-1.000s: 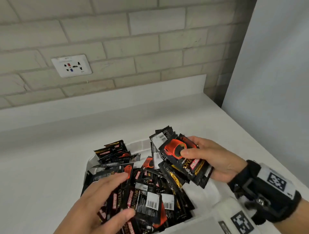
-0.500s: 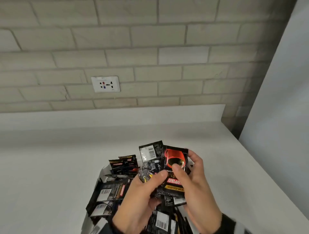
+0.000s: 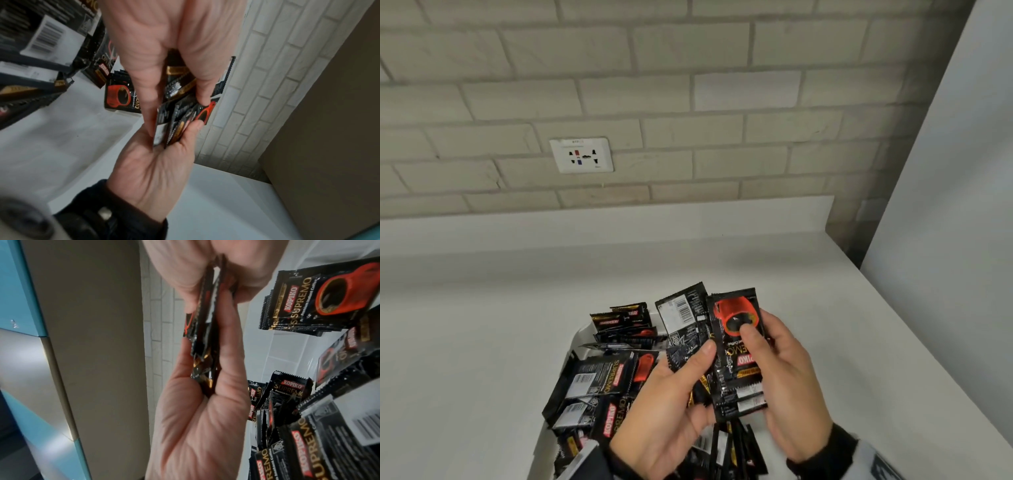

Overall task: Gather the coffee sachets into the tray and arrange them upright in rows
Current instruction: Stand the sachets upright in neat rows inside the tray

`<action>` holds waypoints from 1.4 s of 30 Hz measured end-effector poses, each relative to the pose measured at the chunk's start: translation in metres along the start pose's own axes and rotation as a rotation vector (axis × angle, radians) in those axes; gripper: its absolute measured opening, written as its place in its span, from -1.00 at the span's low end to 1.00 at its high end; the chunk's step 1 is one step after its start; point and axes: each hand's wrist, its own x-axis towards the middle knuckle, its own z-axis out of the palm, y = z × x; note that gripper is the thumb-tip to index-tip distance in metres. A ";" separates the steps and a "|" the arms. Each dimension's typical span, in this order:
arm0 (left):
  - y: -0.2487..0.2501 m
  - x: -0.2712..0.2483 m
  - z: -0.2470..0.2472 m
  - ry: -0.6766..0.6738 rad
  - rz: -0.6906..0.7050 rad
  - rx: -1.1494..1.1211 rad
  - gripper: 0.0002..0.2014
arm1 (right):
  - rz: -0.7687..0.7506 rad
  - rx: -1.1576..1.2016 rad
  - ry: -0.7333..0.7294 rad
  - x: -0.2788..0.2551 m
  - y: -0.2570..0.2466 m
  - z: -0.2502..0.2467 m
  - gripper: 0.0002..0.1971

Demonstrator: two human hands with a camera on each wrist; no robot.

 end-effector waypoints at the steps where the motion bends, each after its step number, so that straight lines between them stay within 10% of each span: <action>1: -0.001 0.002 -0.001 0.006 0.004 0.000 -0.64 | 0.010 0.025 0.019 0.001 0.000 -0.001 -0.71; 11: -0.001 0.015 -0.013 0.137 0.108 -0.035 -0.56 | 0.100 0.408 0.264 0.017 -0.013 -0.021 -0.85; 22: 0.016 0.010 -0.028 0.242 0.272 -0.053 -0.65 | 0.301 0.175 0.023 0.007 -0.033 -0.047 -0.67; 25: 0.028 0.001 -0.036 0.254 0.324 -0.064 -0.61 | 0.220 -0.058 -0.042 0.013 -0.046 -0.054 -0.45; 31: 0.041 -0.013 -0.040 0.299 0.387 -0.050 -0.89 | -0.189 -0.917 -0.016 0.044 -0.072 -0.060 -0.73; 42: 0.045 -0.015 -0.048 0.342 0.393 -0.009 -0.68 | -0.236 -1.888 -0.677 0.083 -0.023 -0.014 -0.86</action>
